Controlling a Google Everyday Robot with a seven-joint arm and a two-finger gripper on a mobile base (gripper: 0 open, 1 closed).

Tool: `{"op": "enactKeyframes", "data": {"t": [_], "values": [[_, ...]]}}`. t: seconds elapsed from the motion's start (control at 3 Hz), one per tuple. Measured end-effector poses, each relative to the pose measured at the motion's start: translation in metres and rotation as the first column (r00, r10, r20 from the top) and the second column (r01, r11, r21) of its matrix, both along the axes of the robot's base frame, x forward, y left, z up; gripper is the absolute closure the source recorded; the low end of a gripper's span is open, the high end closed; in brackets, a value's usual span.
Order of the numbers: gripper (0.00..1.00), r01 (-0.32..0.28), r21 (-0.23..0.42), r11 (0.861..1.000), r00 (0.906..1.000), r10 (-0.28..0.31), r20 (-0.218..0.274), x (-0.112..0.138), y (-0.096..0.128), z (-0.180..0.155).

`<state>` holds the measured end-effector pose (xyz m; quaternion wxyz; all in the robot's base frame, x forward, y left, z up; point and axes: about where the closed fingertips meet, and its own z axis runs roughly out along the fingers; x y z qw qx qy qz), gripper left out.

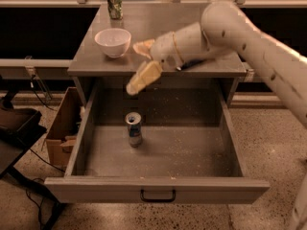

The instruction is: Place redbull can into top drawer

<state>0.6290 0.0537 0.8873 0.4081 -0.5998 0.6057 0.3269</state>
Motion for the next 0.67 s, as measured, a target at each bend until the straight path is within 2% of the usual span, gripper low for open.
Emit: {"op": "enactKeyframes", "data": {"t": [0.33, 0.67], "values": [[0.00, -0.006, -0.139, 0.990, 0.9984, 0.014, 0.054, -0.018, -0.007, 0.088], [0.00, 0.046, -0.261, 0.964, 0.9861, -0.002, 0.166, -0.043, -0.025, 0.153]]}}
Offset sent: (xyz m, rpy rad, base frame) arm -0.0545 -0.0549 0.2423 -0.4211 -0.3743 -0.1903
